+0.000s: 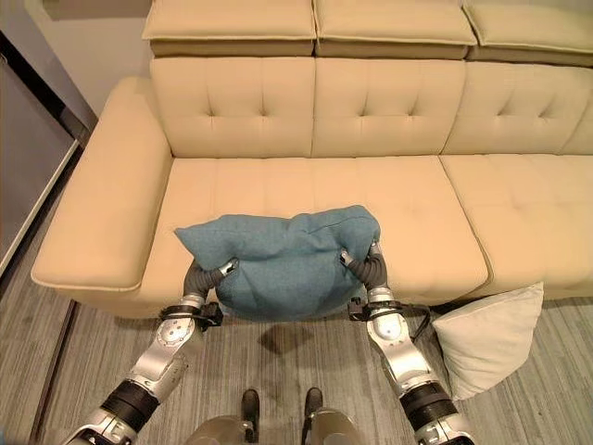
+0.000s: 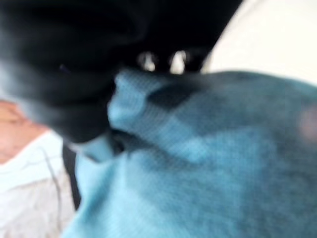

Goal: Pick up all the scattered cushions and arrange them neatly on the sofa.

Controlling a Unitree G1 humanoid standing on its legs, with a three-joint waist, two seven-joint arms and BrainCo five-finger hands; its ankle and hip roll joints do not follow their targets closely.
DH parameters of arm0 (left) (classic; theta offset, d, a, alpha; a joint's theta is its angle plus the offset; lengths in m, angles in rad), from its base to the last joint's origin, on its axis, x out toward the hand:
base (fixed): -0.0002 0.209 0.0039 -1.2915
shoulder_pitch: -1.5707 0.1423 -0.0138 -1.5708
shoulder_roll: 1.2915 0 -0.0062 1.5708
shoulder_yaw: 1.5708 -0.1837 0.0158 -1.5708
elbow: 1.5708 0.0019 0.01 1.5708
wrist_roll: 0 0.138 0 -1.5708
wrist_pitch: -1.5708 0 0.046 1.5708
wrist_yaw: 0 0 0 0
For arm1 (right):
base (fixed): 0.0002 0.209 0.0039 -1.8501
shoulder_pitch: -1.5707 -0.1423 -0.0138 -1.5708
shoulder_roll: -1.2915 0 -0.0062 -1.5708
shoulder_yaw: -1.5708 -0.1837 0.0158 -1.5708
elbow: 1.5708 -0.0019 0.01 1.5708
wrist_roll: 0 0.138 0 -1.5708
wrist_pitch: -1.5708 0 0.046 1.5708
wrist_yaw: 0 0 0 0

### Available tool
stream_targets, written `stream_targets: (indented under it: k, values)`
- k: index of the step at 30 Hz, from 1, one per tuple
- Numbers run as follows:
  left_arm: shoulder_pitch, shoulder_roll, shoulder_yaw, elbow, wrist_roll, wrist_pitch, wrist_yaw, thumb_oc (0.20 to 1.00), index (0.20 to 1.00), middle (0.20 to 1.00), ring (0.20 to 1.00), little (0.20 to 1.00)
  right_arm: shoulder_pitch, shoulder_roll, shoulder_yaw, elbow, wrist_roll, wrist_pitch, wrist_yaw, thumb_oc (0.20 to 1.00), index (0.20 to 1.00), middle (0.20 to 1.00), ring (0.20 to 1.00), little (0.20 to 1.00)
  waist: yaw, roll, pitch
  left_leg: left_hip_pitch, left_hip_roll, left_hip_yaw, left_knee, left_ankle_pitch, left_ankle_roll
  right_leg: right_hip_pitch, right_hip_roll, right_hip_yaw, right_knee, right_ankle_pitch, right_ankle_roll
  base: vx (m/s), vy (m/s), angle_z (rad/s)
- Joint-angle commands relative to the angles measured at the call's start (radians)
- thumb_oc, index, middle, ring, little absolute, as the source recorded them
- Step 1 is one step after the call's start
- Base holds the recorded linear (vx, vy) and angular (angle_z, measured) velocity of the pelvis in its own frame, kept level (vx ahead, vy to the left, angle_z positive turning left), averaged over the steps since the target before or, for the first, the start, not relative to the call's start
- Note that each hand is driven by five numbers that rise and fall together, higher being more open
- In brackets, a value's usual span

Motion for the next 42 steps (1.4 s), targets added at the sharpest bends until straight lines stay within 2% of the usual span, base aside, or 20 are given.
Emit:
stream_targets:
  k: [1,4,5,6,7,9,13,14,17,18,19,21,23,24,25,26,29,34,39,42]
  values:
    - [-0.034,0.001,-0.029,-0.171,0.048,-0.070,-0.045,0.200,0.200,0.200,0.200,0.200,-0.052,0.037,0.016,-0.094,-0.039,-0.077,0.025,0.200,0.200,0.200,0.200,0.200,0.006,0.005,-0.024,0.003,0.020,-0.007,-0.018,0.036,-0.010,0.056,-0.026,0.008,0.145,0.146,0.087,0.11,0.138,-0.20]
    - [-0.029,-0.001,-0.018,-0.180,0.061,-0.070,-0.040,0.200,0.200,0.200,0.200,0.200,-0.058,0.035,0.022,-0.105,-0.041,-0.075,0.030,0.200,0.200,0.200,0.200,0.200,-0.001,0.013,-0.033,0.055,0.010,-0.017,-0.039,0.015,-0.008,0.016,-0.016,-0.007,0.090,0.114,0.065,0.21,0.092,-0.13]
    - [-0.038,0.001,-0.014,-0.183,0.062,-0.070,-0.039,0.200,0.200,0.200,0.200,0.200,-0.081,0.026,0.021,-0.103,-0.034,-0.075,0.030,0.200,0.200,0.200,0.200,0.200,-0.011,0.006,-0.039,0.081,-0.004,-0.033,-0.056,0.006,-0.011,-0.020,0.011,0.006,-0.032,0.104,0.055,0.30,0.010,-0.25]
    - [-0.042,-0.002,-0.013,-0.186,0.062,-0.070,-0.039,0.200,0.200,0.200,0.200,0.200,-0.088,0.022,0.021,-0.105,-0.030,-0.077,0.029,0.200,0.200,0.200,0.200,0.200,-0.017,0.000,-0.038,0.096,-0.012,-0.041,-0.059,-0.004,-0.014,-0.024,0.017,0.011,-0.113,0.114,0.055,0.25,-0.006,-0.29]
    - [-0.042,-0.002,-0.012,-0.186,0.062,-0.070,-0.039,0.200,0.200,0.200,0.200,0.200,-0.088,0.022,0.021,-0.105,-0.030,-0.077,0.029,0.200,0.200,0.200,0.200,0.200,-0.018,0.003,-0.036,0.100,-0.009,-0.043,-0.060,-0.006,-0.014,-0.017,0.020,0.008,-0.119,0.116,0.055,0.18,-0.021,-0.10]
    - [-0.053,-0.006,-0.012,-0.185,0.067,-0.070,-0.038,0.200,0.200,0.200,0.200,0.200,-0.099,0.014,0.024,-0.104,-0.027,-0.076,0.028,0.200,0.200,0.200,0.200,0.200,-0.032,-0.009,-0.032,0.131,-0.023,-0.064,-0.064,-0.023,-0.018,-0.029,0.042,0.032,-0.245,0.157,0.061,0.21,-0.026,0.13]
    - [-0.052,-0.024,-0.012,-0.173,0.071,-0.074,-0.044,0.200,0.200,0.200,0.200,0.200,-0.090,-0.001,0.025,-0.108,-0.030,-0.072,0.034,0.200,0.200,0.200,0.200,0.200,-0.037,-0.022,-0.046,0.150,-0.030,-0.085,-0.031,-0.048,-0.031,0.014,0.047,0.041,-0.269,0.167,0.055,0.22,-0.071,0.30]
    - [-0.048,-0.030,-0.014,-0.172,0.061,-0.073,-0.047,0.200,0.200,0.200,0.200,0.200,-0.080,-0.005,0.018,-0.105,-0.029,-0.073,0.032,0.200,0.200,0.200,0.200,0.200,-0.045,-0.022,-0.055,0.146,-0.025,-0.093,-0.017,-0.045,-0.041,0.026,0.062,0.069,-0.266,0.160,0.042,0.23,-0.084,0.71]
    - [-0.046,-0.044,-0.032,-0.164,0.035,-0.074,-0.068,0.200,0.200,0.200,0.200,0.200,-0.051,-0.022,-0.007,-0.121,-0.013,-0.076,0.032,0.200,0.200,0.200,0.200,0.200,-0.063,-0.018,-0.067,0.110,-0.002,-0.088,0.101,-0.018,-0.097,0.080,0.063,0.032,-0.276,0.137,0.010,0.22,-0.124,0.63]
    - [-0.056,-0.046,-0.040,-0.163,0.032,-0.073,-0.073,0.200,0.200,0.200,0.200,0.200,-0.043,-0.026,-0.015,-0.129,-0.006,-0.080,0.029,0.200,0.200,0.200,0.200,0.200,-0.073,-0.025,-0.063,0.071,0.019,-0.076,0.191,0.005,-0.120,0.097,0.058,0.026,-0.278,0.130,-0.002,0.14,-0.143,0.46]
    - [-0.057,-0.049,-0.044,-0.162,0.027,-0.073,-0.083,0.200,0.200,0.200,0.200,0.200,-0.042,-0.030,-0.017,-0.127,-0.002,-0.080,0.030,0.200,0.200,0.200,0.200,0.200,-0.071,-0.031,-0.059,0.049,0.022,-0.072,0.240,0.012,-0.127,0.112,0.057,0.016,-0.281,0.122,-0.010,0.17,-0.161,0.80]
    - [-0.057,-0.050,-0.050,-0.167,0.026,-0.067,-0.077,0.200,0.200,0.200,0.200,0.200,-0.035,-0.029,-0.015,-0.133,0.006,-0.080,0.027,0.200,0.200,0.200,0.200,0.200,-0.071,-0.034,-0.053,0.019,0.041,-0.061,0.274,0.020,-0.127,0.138,0.061,0.005,-0.283,0.098,-0.022,0.12,-0.085,0.57]
    - [-0.059,-0.049,-0.052,-0.167,0.027,-0.062,-0.083,0.200,0.200,0.200,0.200,0.200,-0.031,-0.032,-0.022,-0.136,0.010,-0.080,0.031,0.200,0.200,0.200,0.200,0.200,-0.066,-0.044,-0.051,-0.006,0.053,-0.040,0.205,-0.004,-0.109,0.156,0.051,0.000,-0.294,0.088,-0.018,0.12,-0.022,0.05]
    - [-0.063,-0.047,-0.059,-0.166,0.035,-0.058,-0.080,0.200,0.200,0.200,0.200,0.200,-0.030,-0.031,-0.028,-0.138,0.008,-0.083,0.026,0.200,0.200,0.200,0.200,0.200,-0.060,-0.052,-0.056,-0.034,0.064,-0.027,0.115,-0.001,-0.096,0.168,0.051,0.000,-0.303,0.081,-0.010,0.21,-0.007,0.16]
    - [-0.065,-0.048,-0.060,-0.164,0.041,-0.055,-0.078,0.200,0.200,0.200,0.200,0.200,-0.026,-0.029,-0.028,-0.135,0.004,-0.083,0.023,0.200,0.200,0.200,0.200,0.200,-0.056,-0.051,-0.056,-0.052,0.070,-0.028,0.072,0.028,-0.096,0.176,0.056,0.005,-0.307,0.075,-0.008,0.17,0.002,0.10]
    - [-0.065,-0.048,-0.060,-0.164,0.042,-0.055,-0.078,0.200,0.200,0.200,0.200,0.200,-0.026,-0.029,-0.028,-0.135,0.004,-0.083,0.023,0.200,0.200,0.200,0.200,0.200,-0.056,-0.052,-0.057,-0.049,0.069,-0.028,0.068,0.030,-0.096,0.176,0.055,0.005,-0.307,0.074,-0.008,0.12,0.027,0.06]
    - [-0.061,-0.047,-0.056,-0.173,0.049,-0.052,-0.071,0.200,0.200,0.200,0.200,0.200,-0.023,-0.025,-0.024,-0.124,-0.001,-0.082,0.014,0.200,0.200,0.200,0.200,0.200,-0.035,-0.046,-0.053,-0.100,0.088,-0.051,-0.010,0.131,-0.113,0.205,0.066,0.033,-0.311,0.057,-0.009,0.18,0.097,-0.19]
    - [-0.048,-0.041,-0.053,-0.184,0.044,-0.053,-0.081,0.200,0.200,0.200,0.200,0.200,-0.016,-0.011,-0.030,-0.125,-0.013,-0.073,0.019,0.200,0.200,0.200,0.200,0.200,-0.028,-0.044,-0.071,-0.057,0.072,-0.033,-0.056,0.121,-0.097,0.226,0.044,0.045,-0.298,0.038,0.008,0.16,0.149,-0.30]
    - [-0.044,-0.017,-0.034,-0.206,0.053,-0.054,-0.069,0.200,0.200,0.200,0.200,0.200,-0.059,0.016,-0.020,-0.118,-0.017,-0.069,0.018,0.200,0.200,0.200,0.200,0.200,-0.002,-0.044,-0.071,-0.023,0.046,0.011,-0.018,0.054,-0.053,0.207,-0.006,0.068,-0.201,0.031,0.047,0.12,0.222,-0.35]
    - [-0.035,0.000,-0.011,-0.218,0.062,-0.058,-0.061,0.200,0.200,0.200,0.200,0.200,-0.074,0.021,-0.012,-0.106,-0.023,-0.066,0.023,0.200,0.200,0.200,0.200,0.200,0.010,-0.038,-0.059,0.003,0.036,0.045,-0.001,0.024,-0.030,0.149,-0.037,0.064,-0.081,0.082,0.077,0.06,0.205,-0.32]
